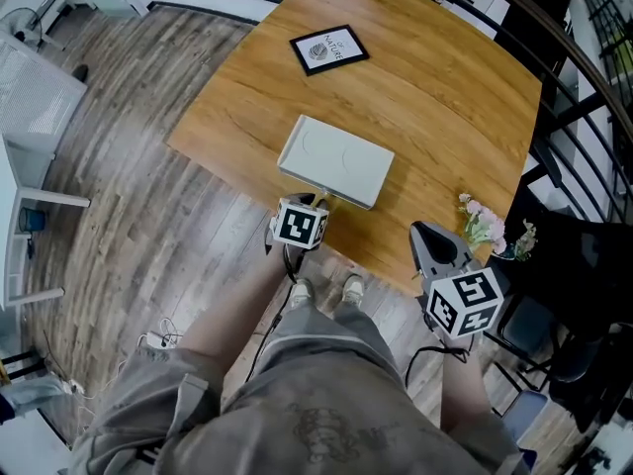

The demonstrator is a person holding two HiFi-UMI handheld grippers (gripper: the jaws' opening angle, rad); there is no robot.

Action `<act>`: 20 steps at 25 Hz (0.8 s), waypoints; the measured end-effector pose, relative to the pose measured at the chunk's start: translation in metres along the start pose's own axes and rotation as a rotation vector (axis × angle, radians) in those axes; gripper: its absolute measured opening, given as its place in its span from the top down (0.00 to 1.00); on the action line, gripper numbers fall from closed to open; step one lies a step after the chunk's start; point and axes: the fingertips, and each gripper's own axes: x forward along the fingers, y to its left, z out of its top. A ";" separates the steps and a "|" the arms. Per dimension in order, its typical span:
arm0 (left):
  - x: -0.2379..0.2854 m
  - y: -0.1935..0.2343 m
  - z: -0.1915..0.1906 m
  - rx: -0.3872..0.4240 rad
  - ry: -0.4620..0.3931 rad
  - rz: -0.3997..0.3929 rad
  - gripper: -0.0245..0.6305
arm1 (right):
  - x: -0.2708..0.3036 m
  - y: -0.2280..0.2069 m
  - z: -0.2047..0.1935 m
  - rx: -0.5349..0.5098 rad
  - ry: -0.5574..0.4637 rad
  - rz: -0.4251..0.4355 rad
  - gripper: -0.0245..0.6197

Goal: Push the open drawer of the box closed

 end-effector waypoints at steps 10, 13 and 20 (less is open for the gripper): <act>-0.112 -0.012 0.061 0.087 -0.285 0.022 0.84 | -0.017 0.038 0.076 -0.110 -0.173 0.067 0.91; -0.153 -0.016 0.082 0.134 -0.370 0.043 0.86 | -0.034 0.053 0.105 -0.163 -0.257 0.085 0.91; -0.248 -0.038 0.123 0.283 -0.560 0.092 0.89 | -0.077 0.078 0.154 -0.198 -0.410 0.100 0.91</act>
